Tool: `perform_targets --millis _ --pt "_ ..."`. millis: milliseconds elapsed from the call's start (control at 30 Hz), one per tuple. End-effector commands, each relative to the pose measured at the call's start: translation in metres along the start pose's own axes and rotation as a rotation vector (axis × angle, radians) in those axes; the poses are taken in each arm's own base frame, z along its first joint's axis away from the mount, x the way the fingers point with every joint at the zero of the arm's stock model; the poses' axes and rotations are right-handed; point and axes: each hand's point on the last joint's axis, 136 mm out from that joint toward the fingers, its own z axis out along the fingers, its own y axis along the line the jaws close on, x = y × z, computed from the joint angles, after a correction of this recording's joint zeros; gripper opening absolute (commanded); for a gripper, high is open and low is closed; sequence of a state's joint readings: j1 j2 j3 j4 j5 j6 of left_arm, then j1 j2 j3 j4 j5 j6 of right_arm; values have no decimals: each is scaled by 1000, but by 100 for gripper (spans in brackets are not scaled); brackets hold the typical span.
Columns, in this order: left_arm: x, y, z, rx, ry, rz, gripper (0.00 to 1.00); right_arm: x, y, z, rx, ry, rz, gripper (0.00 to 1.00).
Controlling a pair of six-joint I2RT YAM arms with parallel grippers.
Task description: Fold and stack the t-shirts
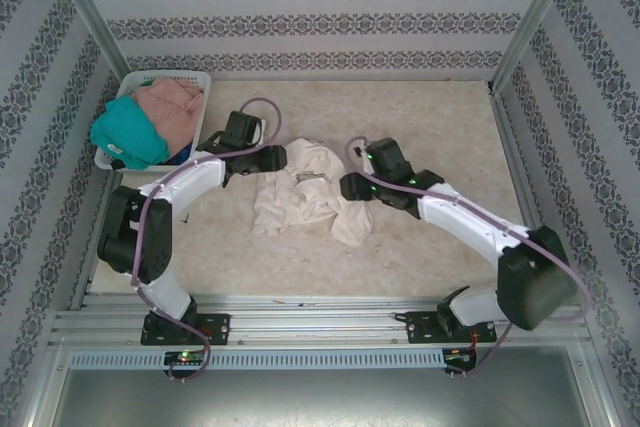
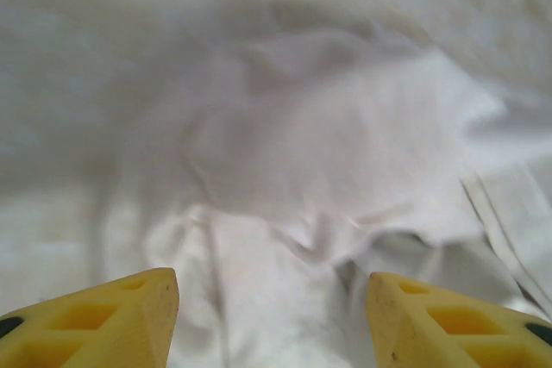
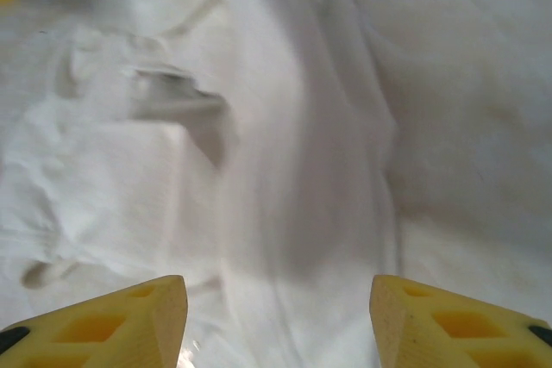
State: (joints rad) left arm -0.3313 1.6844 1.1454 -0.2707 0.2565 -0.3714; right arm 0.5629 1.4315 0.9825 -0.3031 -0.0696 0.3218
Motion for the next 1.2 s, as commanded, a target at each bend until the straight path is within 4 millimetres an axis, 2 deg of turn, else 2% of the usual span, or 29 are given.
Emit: perform_targets --millis 0,133,267,333,400,500,567,633,700,833,933,1033,1100,1167 --pt "40 -1 24 13 100 2 59 -42 13 17 20 -63 -115 61" --pt "63 9 42 0 163 -29 57 -59 4 53 84 -15 -143 63" --pt "72 5 56 41 198 -40 55 -59 8 81 10 33 -116 58" --pt "72 3 62 58 212 -41 45 -61 2 85 31 38 -113 54" --pt "68 3 62 61 213 -42 23 -63 -2 84 30 37 -116 43" --pt "40 2 42 70 149 -42 6 -72 -16 71 58 16 -93 15" --pt "12 5 16 69 83 -43 0 -84 -29 52 83 -31 -73 0" --pt "-17 9 -16 42 7 -39 0 -99 -42 25 104 -91 -46 0" --pt "-46 8 -54 22 -84 -19 0 -113 -55 -10 118 -164 -27 0" --pt "-88 1 -128 -22 -243 14 0 -123 -68 -78 126 -285 10 0" --pt "-105 -9 -180 -48 -335 47 0 -124 -59 -128 105 -381 -6 0" --pt "-112 -17 -226 -54 -440 65 0 -122 -53 -170 107 -469 -14 0" --pt "-113 -18 -246 -65 -497 68 0 -122 -59 -191 123 -518 14 0" --pt "-115 -15 -254 -92 -516 55 0 -122 -67 -203 137 -543 47 0"
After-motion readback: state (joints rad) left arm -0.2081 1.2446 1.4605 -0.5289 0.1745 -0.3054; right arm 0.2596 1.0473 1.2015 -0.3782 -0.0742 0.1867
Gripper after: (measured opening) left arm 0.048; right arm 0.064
